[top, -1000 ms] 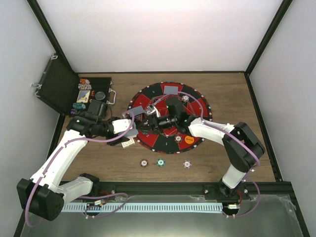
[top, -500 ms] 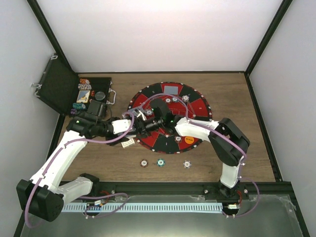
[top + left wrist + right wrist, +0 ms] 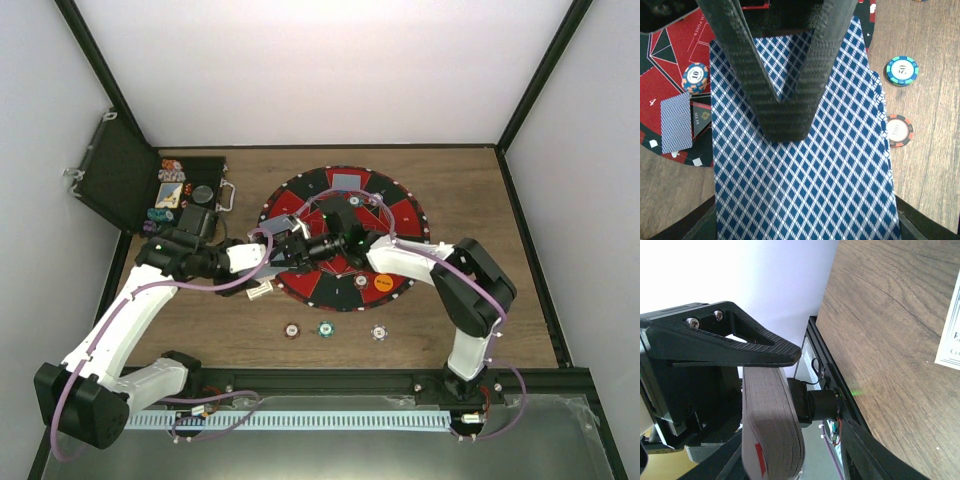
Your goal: Distribute texas hold em gaming equipment
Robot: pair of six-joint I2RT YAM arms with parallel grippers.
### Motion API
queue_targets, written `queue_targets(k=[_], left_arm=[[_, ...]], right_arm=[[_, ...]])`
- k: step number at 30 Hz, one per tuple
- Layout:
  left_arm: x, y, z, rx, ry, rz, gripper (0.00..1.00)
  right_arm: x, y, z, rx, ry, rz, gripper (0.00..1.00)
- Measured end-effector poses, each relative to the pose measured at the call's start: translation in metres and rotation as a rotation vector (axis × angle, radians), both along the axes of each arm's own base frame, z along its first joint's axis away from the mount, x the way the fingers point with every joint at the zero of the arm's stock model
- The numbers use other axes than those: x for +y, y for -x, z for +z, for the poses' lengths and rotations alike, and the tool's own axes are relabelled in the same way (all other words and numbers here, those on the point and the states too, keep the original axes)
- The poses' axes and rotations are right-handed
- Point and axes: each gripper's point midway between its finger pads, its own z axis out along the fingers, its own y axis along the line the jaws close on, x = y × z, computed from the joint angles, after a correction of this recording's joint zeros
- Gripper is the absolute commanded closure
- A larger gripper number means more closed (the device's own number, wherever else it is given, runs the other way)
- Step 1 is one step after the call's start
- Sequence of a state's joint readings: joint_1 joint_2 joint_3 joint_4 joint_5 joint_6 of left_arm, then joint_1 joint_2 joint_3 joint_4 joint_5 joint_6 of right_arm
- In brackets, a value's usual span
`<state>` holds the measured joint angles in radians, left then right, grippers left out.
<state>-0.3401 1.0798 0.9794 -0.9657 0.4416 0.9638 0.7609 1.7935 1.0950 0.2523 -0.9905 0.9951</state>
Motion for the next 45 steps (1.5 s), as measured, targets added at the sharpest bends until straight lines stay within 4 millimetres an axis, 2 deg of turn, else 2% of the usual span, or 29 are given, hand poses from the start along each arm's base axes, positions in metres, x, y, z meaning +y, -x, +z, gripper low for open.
queue_targets(k=[7, 12, 21, 24, 32, 36, 40, 45], left_arm=[[0.002, 0.000, -0.002, 0.003, -0.013, 0.004, 0.95], [0.002, 0.000, -0.002, 0.002, -0.014, 0.004, 0.95], [0.000, -0.003, 0.002, -0.022, 0.000, -0.001, 0.95], [0.000, -0.003, 0.002, -0.023, 0.001, -0.001, 0.95], [0.000, -0.004, 0.001, -0.026, 0.001, -0.001, 0.95], [0.000, -0.004, -0.001, -0.024, -0.001, -0.001, 0.95], [0.000, -0.004, -0.001, -0.025, -0.004, 0.001, 0.95], [0.001, -0.004, -0.002, -0.026, -0.007, 0.002, 0.95]], right_arm=[[-0.008, -0.004, 0.001, -0.010, 0.009, -0.013, 0.65], [-0.013, -0.007, 0.007, -0.018, 0.020, -0.035, 0.67], [-0.026, -0.009, 0.028, -0.033, 0.013, -0.080, 0.67], [-0.027, -0.007, 0.034, -0.035, 0.000, -0.084, 0.73], [-0.032, -0.003, 0.030, -0.010, 0.008, -0.090, 0.99], [-0.037, -0.005, 0.031, -0.008, 0.013, -0.103, 0.99], [-0.051, -0.012, 0.039, -0.027, 0.007, -0.133, 0.99], [-0.089, -0.024, 0.040, -0.045, 0.015, -0.208, 0.99]])
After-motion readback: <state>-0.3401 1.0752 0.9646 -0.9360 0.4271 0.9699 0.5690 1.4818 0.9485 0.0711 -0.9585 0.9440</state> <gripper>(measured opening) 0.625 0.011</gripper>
